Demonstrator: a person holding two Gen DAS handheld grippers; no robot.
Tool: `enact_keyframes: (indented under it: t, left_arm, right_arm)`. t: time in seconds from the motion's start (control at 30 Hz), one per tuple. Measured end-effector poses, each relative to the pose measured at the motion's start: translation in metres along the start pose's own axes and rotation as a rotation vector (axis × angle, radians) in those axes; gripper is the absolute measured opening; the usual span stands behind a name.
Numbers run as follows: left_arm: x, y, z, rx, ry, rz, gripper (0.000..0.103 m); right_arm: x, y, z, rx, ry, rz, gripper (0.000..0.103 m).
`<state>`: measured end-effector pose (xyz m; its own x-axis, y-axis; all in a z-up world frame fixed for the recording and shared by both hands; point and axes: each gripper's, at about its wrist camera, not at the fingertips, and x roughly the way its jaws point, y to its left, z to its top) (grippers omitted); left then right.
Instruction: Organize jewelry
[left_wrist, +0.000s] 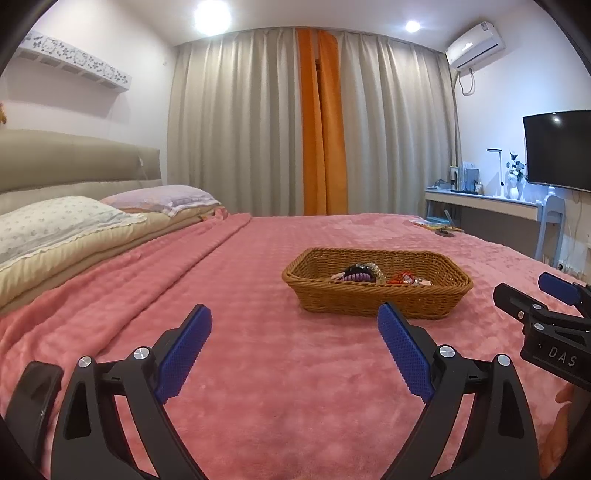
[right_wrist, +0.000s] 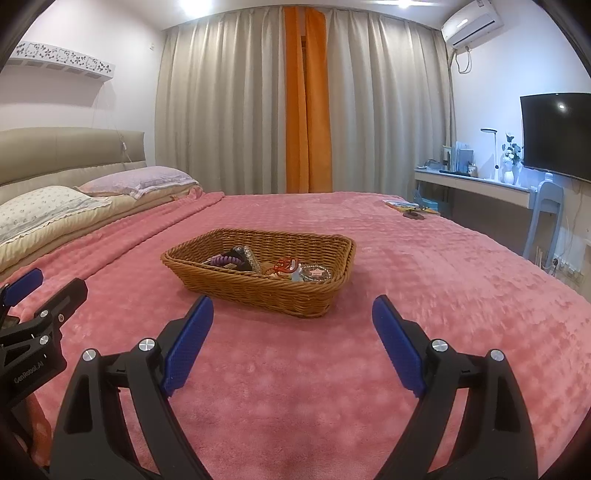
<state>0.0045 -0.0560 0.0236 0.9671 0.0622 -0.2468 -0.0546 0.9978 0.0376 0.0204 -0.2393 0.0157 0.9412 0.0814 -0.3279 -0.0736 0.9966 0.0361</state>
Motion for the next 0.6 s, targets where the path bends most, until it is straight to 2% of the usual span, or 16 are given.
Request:
enact_keyframes:
  t: [0.6]
  left_arm:
    - [-0.0018,-0.0008,0.0005,0.000,-0.005,0.006,0.089]
  right_arm:
    - [0.0022,-0.0027,-0.0011,0.007,0.009,0.009,0.084]
